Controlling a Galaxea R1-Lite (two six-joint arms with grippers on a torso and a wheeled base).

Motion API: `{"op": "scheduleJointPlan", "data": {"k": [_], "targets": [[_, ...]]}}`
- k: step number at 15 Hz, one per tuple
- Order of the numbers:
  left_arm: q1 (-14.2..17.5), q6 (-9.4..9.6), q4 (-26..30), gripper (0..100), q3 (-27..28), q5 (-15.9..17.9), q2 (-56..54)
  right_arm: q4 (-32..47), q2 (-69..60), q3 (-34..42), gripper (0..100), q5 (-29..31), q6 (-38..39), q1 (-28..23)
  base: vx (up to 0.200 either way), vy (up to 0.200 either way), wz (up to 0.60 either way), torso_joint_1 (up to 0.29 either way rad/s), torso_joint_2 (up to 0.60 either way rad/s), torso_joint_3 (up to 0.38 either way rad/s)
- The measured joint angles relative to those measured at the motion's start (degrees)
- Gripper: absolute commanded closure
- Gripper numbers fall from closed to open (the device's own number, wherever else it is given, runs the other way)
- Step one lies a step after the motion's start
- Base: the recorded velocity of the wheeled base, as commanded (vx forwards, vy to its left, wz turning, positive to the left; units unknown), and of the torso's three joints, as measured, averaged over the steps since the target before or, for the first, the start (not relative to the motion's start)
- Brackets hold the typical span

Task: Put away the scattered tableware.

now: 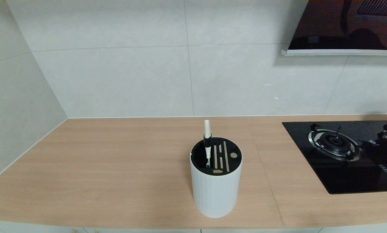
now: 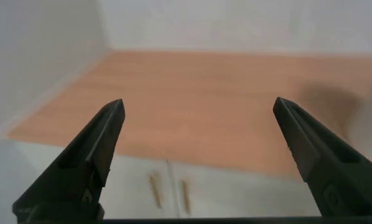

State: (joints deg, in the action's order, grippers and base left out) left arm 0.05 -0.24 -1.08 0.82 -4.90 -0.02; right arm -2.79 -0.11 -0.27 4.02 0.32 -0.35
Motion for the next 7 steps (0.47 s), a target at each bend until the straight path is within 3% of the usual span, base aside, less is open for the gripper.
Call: {"op": "scheduleJointPlan", "data": {"k": [1,3,7], "targets": [[0.0,0.62,0.84,0,-0.41,2.06,-0.05,2.41,0.0,0.06,0,-0.91,0.33,0.05,0.0,0.0,0.0,0.0,0.0,0.0],[-0.12,0.98,1.06,0,-0.72,2.8,-0.07,2.46,0.0,0.17,0,-1.93,0.55,0.09,0.0,0.0,0.0,0.0,0.0,0.0],[-0.32,-0.02,1.04,0,-0.82,2.91,-0.07,2.46,0.0,0.27,0,-2.08,0.57,0.09,0.0,0.0,0.0,0.0,0.0,0.0]]}}
